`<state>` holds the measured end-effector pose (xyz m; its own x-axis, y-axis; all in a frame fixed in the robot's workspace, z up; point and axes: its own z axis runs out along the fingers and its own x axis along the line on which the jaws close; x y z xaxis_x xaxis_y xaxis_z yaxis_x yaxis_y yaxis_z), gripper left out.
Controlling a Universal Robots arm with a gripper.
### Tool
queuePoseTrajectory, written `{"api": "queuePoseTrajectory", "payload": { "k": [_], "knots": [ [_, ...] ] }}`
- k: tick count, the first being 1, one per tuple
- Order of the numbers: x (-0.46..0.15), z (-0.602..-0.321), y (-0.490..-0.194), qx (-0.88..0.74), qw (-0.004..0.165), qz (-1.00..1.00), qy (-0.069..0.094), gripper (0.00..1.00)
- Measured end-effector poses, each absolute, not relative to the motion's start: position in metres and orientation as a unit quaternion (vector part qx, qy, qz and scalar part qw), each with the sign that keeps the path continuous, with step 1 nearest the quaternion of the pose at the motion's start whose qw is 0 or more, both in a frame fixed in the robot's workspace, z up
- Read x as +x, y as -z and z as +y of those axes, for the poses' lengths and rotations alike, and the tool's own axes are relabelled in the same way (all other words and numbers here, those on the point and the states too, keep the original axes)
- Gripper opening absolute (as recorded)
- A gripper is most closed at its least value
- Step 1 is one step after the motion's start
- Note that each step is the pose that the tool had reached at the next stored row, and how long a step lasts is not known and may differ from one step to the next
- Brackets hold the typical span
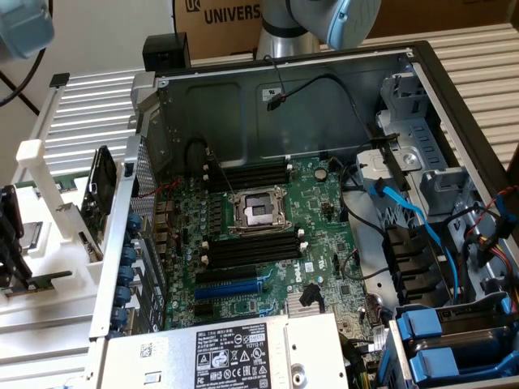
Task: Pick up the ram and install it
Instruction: 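Pick up the ram and move it above insertion slot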
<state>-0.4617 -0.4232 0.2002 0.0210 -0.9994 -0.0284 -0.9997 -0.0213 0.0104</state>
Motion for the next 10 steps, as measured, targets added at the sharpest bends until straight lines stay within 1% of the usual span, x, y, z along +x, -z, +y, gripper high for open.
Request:
{"api": "queuePoseTrajectory", "payload": {
  "k": [5, 6, 7, 8, 9, 10],
  "knots": [
    [-0.4617, -0.4231, -0.2002, -0.714, 0.006, 0.699, -0.014, 0.24],
    [-0.4617, -0.4232, -0.2002, -0.714, 0.006, 0.699, -0.014, 0.22],
    [-0.4617, -0.4231, -0.2002, -0.714, 0.006, 0.699, -0.014, 0.16],
    [-0.4617, -0.4231, -0.2002, -0.714, 0.006, 0.699, -0.014, 0.16],
    [-0.4617, -0.4231, -0.2003, -0.714, 0.006, 0.699, -0.014, 0.12],
    [-0.4617, -0.4231, -0.2002, -0.714, 0.006, 0.7, -0.014, 0.12]
  ]
}}
